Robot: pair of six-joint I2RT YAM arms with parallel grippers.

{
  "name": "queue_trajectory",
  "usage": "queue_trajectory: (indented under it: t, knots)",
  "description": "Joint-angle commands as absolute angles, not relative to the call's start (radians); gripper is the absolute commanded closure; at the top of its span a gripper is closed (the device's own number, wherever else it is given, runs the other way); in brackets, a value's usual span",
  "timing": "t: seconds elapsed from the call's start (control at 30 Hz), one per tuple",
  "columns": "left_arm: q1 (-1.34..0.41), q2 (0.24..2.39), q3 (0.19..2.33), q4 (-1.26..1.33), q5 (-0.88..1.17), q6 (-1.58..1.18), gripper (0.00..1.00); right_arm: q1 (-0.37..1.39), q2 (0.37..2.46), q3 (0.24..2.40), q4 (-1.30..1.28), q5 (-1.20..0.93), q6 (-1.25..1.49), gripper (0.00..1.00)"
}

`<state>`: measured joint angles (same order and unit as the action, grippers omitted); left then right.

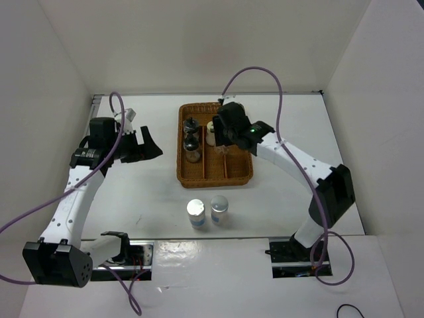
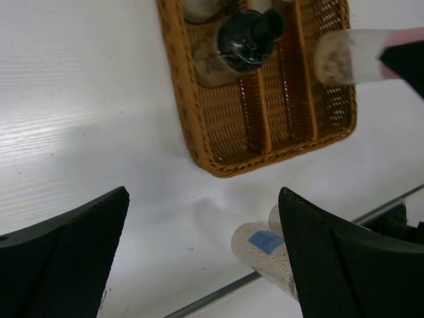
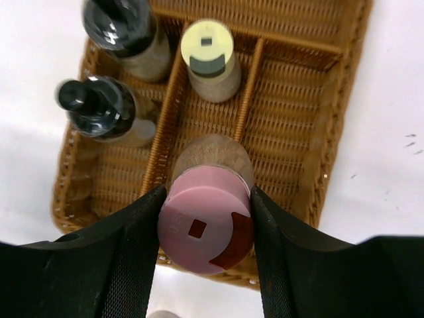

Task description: Organize the condiment bottles

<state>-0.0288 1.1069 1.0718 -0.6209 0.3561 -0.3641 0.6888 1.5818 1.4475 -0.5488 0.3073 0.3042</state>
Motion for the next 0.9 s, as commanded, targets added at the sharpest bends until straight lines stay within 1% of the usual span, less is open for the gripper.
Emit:
queue_trajectory:
  t: [0.0, 0.2, 0.47, 0.6, 0.87]
  knots:
    - [-0.054, 1.083, 1.058, -0.586, 0.488, -0.327, 0.01, 0.687, 1.669, 1.476, -0.471, 0.27, 0.256, 0.52]
    - [-0.063, 1.014, 1.058, -0.606, 0.449, -0.308, 0.01, 0.687, 1.772, 1.496, -0.414, 0.224, 0.235, 0.52]
    - [-0.083, 1.003, 1.058, -0.606, 0.511, -0.298, 0.01, 0.687, 1.881, 1.574, -0.403, 0.233, 0.198, 0.52]
    - [-0.115, 1.003, 1.081, -0.632, 0.497, -0.262, 0.01, 0.687, 1.914, 1.562, -0.382, 0.255, 0.198, 0.52]
    - [-0.218, 1.003, 1.091, -0.632, 0.565, -0.224, 0.01, 0.687, 1.971, 1.591, -0.373, 0.267, 0.207, 0.52]
